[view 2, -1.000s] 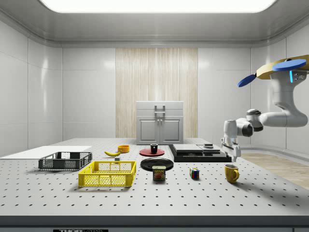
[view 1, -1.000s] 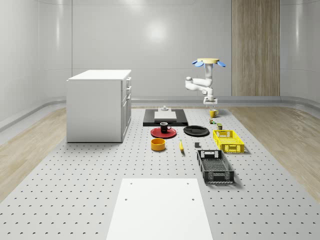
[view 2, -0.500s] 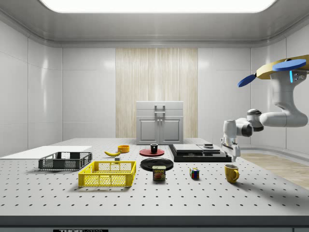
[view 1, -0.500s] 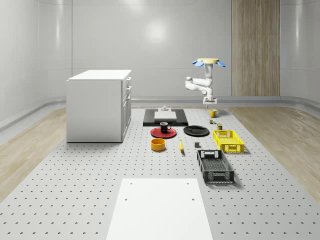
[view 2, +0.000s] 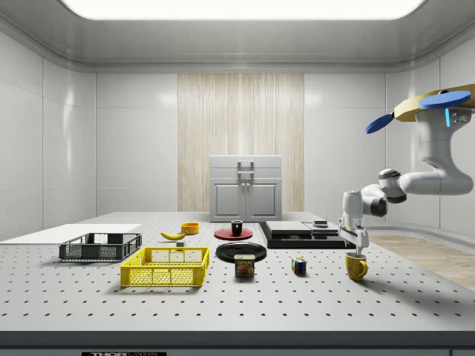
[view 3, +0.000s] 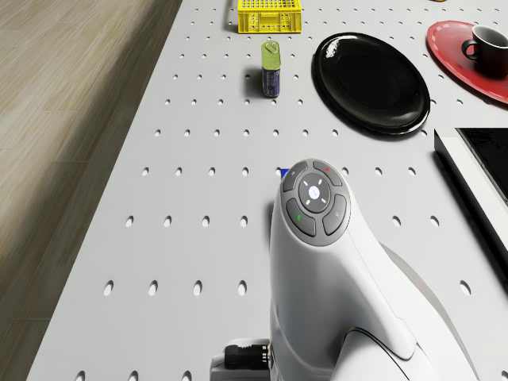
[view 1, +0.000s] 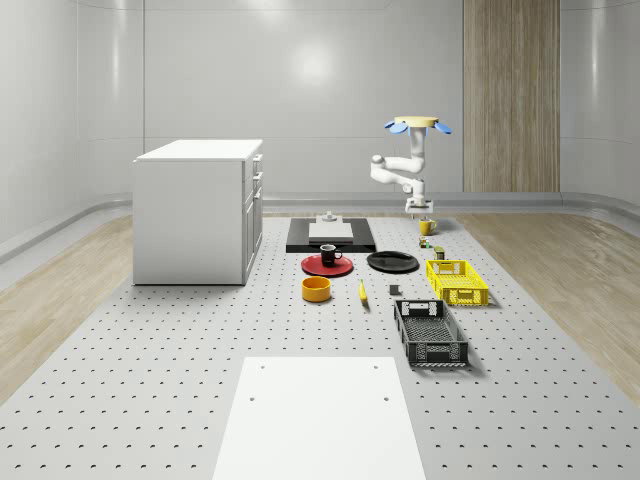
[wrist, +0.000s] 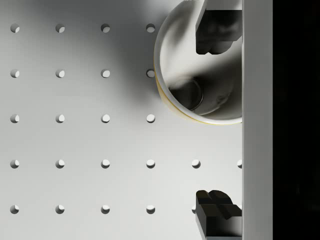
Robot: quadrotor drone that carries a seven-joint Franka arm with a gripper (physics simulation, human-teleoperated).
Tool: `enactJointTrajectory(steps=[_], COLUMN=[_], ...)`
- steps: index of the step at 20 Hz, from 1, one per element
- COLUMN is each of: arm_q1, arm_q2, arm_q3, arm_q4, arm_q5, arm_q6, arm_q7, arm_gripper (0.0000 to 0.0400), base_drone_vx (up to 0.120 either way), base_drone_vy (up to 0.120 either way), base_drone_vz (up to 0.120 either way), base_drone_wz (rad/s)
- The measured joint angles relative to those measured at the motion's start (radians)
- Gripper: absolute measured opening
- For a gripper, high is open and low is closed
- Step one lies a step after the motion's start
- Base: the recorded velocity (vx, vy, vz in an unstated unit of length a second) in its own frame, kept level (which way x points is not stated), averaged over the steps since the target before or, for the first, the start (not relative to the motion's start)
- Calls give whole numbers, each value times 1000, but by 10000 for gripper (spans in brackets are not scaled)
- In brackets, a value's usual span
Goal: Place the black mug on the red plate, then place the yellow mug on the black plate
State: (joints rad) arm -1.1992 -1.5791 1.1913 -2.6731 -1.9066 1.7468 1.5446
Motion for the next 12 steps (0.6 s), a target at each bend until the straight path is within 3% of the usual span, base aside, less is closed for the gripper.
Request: enactJointTrajectory(steps=[12], arm_q1=[-54], arm_q2=[31], arm_q3=[-57], arm_q4=[68], arm_q5=[-53], arm_q6=[22], arm_q7=[1], arm_gripper=[400], base_drone_vx=[0], base_drone_vy=[0], base_drone_vz=[0], base_drone_wz=[0])
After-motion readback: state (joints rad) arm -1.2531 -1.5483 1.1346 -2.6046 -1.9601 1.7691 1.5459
